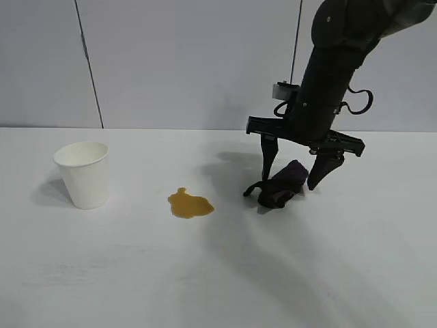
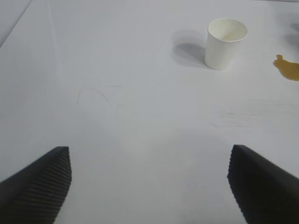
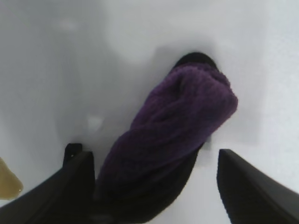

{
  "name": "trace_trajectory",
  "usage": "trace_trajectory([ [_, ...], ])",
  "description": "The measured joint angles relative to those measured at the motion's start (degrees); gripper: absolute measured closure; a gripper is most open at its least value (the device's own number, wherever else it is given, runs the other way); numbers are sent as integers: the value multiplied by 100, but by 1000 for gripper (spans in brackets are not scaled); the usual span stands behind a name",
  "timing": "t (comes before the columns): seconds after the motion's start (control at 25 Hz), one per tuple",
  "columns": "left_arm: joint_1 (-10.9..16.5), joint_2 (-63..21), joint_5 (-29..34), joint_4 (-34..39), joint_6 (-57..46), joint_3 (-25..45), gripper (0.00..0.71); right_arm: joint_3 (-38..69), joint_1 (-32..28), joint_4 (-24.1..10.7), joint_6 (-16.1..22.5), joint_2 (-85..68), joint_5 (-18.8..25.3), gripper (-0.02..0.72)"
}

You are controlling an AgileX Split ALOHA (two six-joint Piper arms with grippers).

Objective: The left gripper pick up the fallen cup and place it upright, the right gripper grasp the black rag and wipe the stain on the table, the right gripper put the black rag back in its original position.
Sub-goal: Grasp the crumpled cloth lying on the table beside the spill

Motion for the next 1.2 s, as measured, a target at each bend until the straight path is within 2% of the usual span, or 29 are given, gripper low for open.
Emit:
trace_trajectory([
  [0.28,0,0,0,0,0,0,53,0,0,0,0,0,-149,201],
  [1.08,0,0,0,0,0,0,53,-18,0,-70,19,134,-159,203],
  [1.16,0,0,0,0,0,0,53,-18,0,-70,19,134,-161,239],
  [1.2,0,0,0,0,0,0,53,-18,0,-76,19,134,-166,289],
])
